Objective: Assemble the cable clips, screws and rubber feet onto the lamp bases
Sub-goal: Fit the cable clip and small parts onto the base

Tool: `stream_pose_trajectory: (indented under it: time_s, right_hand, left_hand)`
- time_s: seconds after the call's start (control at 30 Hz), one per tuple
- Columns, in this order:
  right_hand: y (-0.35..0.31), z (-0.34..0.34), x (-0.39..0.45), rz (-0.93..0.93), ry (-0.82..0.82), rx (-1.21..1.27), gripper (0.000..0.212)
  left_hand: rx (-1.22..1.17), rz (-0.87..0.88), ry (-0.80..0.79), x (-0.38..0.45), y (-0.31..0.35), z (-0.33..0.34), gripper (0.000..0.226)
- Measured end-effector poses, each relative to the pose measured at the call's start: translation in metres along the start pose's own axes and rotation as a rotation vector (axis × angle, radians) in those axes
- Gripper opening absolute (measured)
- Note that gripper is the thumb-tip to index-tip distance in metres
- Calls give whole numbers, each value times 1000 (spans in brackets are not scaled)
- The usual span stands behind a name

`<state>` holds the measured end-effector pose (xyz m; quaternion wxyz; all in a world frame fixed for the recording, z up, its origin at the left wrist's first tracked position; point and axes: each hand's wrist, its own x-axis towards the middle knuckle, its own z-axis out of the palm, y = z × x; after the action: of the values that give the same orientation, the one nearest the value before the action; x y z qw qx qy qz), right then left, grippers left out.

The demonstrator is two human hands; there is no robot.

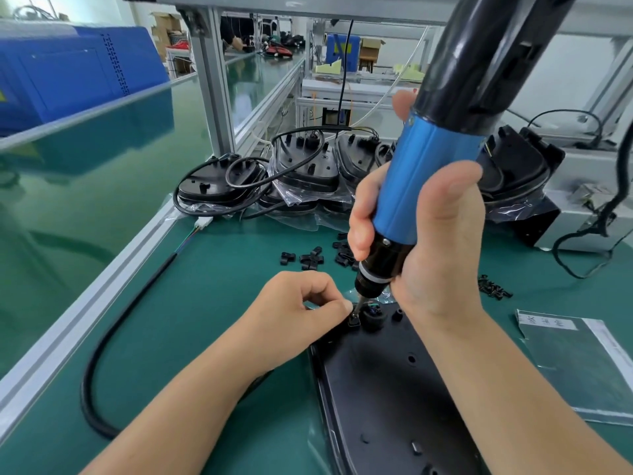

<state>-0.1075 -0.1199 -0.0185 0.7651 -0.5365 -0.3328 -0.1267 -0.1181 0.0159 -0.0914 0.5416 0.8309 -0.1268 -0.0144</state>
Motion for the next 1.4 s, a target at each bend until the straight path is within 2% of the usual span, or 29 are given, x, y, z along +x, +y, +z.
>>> stream_pose_trajectory:
  time_s: [0.03, 0.1, 0.2, 0.27, 0.53, 0.73, 0.9, 1.07, 1.13, 1.23, 1.4]
  right_hand:
    - [0, -1, 1, -34, 39, -2, 68]
    - [-3, 1, 4, -16, 31, 3, 69]
    - [0, 3, 9, 36, 19, 12, 85]
    - [1, 3, 10, 61, 5, 43, 87]
    - [6, -2, 12, 116, -66, 170, 69]
    - [7, -3, 12, 128, -94, 196, 78]
    - [8, -5, 13, 148, -92, 194, 60]
    - [8, -6, 13, 135, -96, 172, 55]
    - [8, -6, 13, 130, -94, 175, 57]
    - [7, -7, 13, 108, -71, 130, 75]
    - [-5, -36, 11, 31, 111, 70, 94]
  left_hand:
    - [9, -5, 0, 0, 0, 0, 15]
    - [14, -14, -6, 0, 1, 1, 17]
    - [0, -25, -23, 1, 3, 0, 18]
    - [-29, -36, -39, 2, 3, 0, 18]
    - [-136, -71, -38, 4, 2, 2, 21]
    - [-131, -68, -46, 3, 1, 3, 24]
    - [-126, -58, -33, 2, -1, 5, 23]
    - [-79, -44, -31, 1, -4, 4, 21]
    - [-67, -34, -37, 1, -4, 4, 19]
    - [-39, -18, -59, 1, -4, 1, 16]
    - [126, 11, -150, -3, -1, -13, 13]
